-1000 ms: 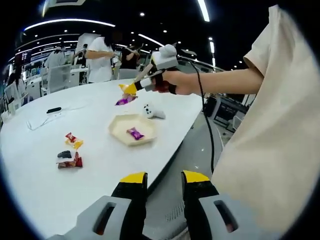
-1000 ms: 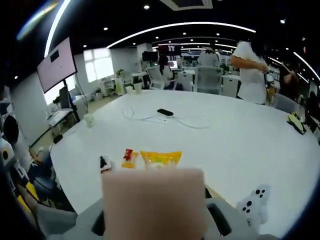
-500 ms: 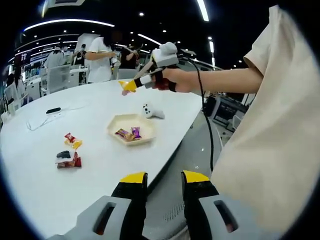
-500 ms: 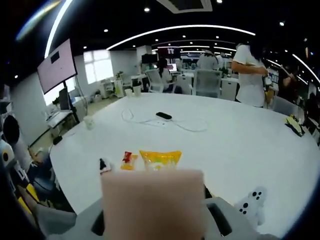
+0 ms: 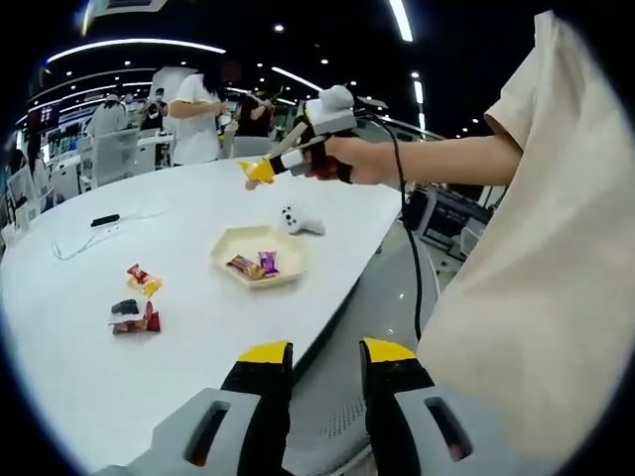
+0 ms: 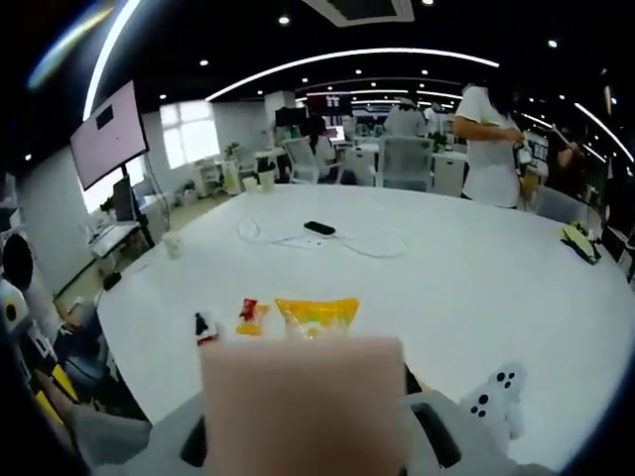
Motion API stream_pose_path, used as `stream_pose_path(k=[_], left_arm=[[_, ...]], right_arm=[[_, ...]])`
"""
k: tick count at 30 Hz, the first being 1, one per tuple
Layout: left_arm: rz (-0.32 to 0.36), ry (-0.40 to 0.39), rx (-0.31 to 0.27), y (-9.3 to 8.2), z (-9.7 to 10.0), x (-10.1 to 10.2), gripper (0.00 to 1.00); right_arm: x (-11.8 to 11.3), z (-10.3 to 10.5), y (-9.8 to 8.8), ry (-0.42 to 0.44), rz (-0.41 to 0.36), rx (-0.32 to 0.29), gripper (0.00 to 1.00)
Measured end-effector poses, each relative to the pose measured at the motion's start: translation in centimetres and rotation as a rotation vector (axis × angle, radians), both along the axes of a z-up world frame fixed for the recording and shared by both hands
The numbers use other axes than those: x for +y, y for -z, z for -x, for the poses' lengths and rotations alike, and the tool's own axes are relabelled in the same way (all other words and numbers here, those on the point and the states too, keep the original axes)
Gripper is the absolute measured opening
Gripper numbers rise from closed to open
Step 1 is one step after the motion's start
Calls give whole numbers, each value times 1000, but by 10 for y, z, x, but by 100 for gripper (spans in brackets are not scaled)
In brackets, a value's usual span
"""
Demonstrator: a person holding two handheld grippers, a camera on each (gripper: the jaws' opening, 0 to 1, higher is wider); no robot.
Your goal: Place the target food into the container with the food tongs after gripping and lifting it, then release it inside without dropping or visibly crushing the food.
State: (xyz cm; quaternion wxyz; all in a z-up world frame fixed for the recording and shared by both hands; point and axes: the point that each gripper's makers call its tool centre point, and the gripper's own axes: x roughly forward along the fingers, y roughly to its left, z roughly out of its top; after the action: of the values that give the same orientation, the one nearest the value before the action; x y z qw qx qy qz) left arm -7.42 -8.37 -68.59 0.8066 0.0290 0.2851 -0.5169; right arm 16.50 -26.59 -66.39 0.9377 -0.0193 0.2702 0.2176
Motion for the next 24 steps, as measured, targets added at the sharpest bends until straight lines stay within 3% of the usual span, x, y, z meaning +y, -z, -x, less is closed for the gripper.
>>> stream_pose_path(k=[24], left_arm=[[-1, 9, -10, -1, 3, -4, 26]], right_arm=[[-6, 6, 0, 12, 1, 6, 24]])
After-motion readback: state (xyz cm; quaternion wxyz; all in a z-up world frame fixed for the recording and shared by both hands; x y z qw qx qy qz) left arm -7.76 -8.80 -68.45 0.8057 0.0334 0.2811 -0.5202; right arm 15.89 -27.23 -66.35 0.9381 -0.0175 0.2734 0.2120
